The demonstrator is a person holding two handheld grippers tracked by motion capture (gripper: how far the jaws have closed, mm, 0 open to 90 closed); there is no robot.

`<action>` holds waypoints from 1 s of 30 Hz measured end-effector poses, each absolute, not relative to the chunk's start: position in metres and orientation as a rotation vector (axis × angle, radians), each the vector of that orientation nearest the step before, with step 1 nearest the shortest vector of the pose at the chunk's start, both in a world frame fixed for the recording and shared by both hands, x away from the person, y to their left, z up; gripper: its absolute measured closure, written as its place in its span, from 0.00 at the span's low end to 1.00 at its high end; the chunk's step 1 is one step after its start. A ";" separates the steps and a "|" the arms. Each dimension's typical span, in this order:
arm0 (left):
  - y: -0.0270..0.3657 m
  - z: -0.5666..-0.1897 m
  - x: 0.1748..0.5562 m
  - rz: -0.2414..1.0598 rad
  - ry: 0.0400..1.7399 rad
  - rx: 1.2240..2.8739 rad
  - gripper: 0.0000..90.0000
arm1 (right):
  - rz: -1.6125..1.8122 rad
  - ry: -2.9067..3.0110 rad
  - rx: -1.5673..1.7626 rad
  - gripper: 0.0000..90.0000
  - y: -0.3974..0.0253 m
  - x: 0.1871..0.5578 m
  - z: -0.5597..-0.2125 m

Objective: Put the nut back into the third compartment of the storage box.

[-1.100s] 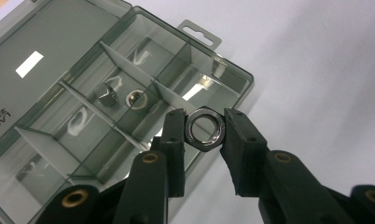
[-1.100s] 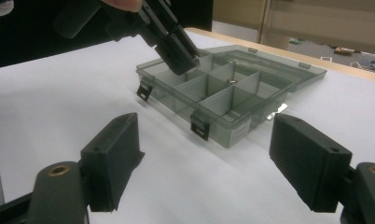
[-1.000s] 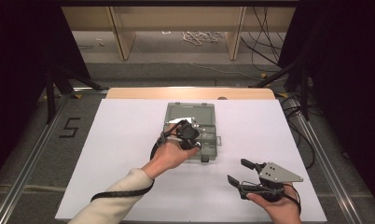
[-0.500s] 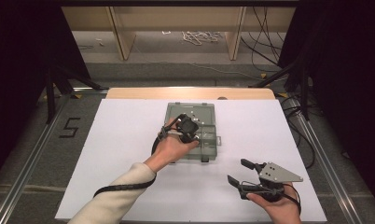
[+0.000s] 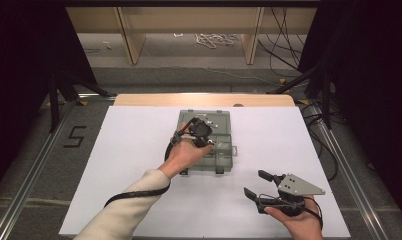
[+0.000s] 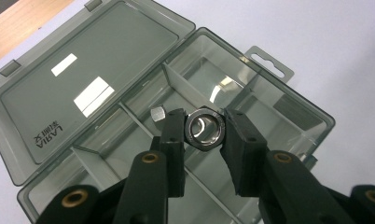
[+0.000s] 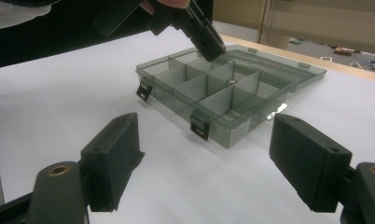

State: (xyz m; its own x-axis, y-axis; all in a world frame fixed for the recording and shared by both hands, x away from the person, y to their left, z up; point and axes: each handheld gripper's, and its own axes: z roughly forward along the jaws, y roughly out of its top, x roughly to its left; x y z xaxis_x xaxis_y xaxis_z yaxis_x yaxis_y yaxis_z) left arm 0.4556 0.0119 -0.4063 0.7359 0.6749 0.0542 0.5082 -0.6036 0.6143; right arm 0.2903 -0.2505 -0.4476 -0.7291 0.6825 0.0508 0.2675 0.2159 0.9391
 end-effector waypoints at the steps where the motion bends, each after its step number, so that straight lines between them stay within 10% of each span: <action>1: 0.012 -0.406 0.457 0.380 0.892 2.352 0.78 | 1.481 2.140 0.889 0.28 -0.252 0.289 -0.446; 30: 0.005 -0.416 0.477 0.421 0.923 2.341 0.78 | 1.510 2.117 0.884 0.28 -0.251 0.290 -0.447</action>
State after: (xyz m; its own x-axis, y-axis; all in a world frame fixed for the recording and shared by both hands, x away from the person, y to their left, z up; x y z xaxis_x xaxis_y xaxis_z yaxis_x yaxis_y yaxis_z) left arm 0.4769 0.0046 -0.4156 0.7105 0.6996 0.0757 0.5158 -0.5910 0.6202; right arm 0.2902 -0.2508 -0.4473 -0.7237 0.6888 0.0431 0.2649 0.2196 0.9389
